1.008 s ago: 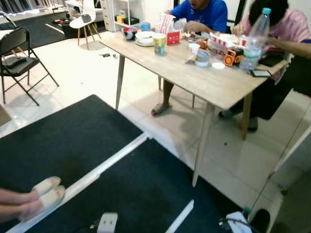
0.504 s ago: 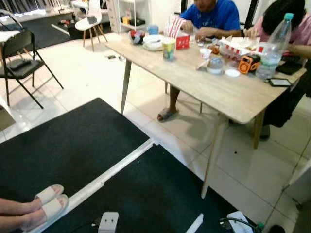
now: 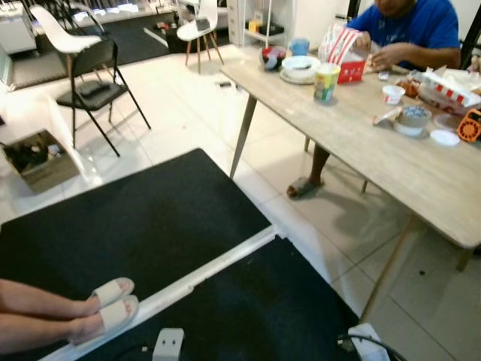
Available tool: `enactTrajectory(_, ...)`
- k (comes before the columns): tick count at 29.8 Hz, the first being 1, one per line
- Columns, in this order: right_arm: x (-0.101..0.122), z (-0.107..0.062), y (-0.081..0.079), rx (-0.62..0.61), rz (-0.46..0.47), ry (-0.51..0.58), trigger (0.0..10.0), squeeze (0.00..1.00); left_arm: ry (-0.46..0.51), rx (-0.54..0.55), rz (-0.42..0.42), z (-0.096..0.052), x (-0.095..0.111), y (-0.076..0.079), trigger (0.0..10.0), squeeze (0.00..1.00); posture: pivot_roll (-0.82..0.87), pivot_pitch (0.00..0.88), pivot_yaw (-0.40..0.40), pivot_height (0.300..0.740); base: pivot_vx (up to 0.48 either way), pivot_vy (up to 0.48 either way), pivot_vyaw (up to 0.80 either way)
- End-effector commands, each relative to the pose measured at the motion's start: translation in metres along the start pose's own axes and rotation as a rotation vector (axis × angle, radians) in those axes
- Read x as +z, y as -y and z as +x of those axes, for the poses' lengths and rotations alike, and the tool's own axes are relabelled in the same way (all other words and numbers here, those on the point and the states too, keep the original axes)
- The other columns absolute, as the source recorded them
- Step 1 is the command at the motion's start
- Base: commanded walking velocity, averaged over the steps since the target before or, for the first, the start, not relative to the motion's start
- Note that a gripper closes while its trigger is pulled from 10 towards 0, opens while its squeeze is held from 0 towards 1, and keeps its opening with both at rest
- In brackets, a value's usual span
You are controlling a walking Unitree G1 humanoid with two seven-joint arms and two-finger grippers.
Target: Restocking fridge
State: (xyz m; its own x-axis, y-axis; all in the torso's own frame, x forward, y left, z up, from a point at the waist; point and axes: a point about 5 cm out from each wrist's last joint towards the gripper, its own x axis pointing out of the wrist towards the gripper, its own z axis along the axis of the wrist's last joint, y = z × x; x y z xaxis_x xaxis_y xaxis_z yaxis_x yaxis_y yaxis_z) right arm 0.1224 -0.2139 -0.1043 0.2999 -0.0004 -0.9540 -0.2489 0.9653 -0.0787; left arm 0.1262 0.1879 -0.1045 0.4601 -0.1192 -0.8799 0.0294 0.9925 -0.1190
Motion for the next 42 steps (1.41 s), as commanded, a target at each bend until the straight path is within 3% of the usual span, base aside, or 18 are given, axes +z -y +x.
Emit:
enactTrajectory(1,-0.0002,0.0000,0.0002,-0.004,0.001,0.001,10.0,0.00,-0.010,0.002,0.007,-0.0004,-0.0016,-0.0009,10.0,0.00,-0.02,0.000,0.020,0.740,0.311,0.000,0.00)
enactTrajectory(9,-0.0004,0.0002,-0.0011,-0.003,0.009,-0.002,10.0,0.00,-0.009,0.003,0.008,-0.0004,-0.0011,-0.0014,10.0,0.00,-0.02,0.000,0.023,0.740,0.313,0.000,-0.48)
enactTrajectory(42,0.0029,0.0006,-0.0021,-0.003,0.008,0.011,10.0,0.00,-0.011,0.000,0.007,-0.0001,-0.0016,0.0001,10.0,0.00,-0.02,0.000,0.021,0.740,0.316,0.000,0.00)
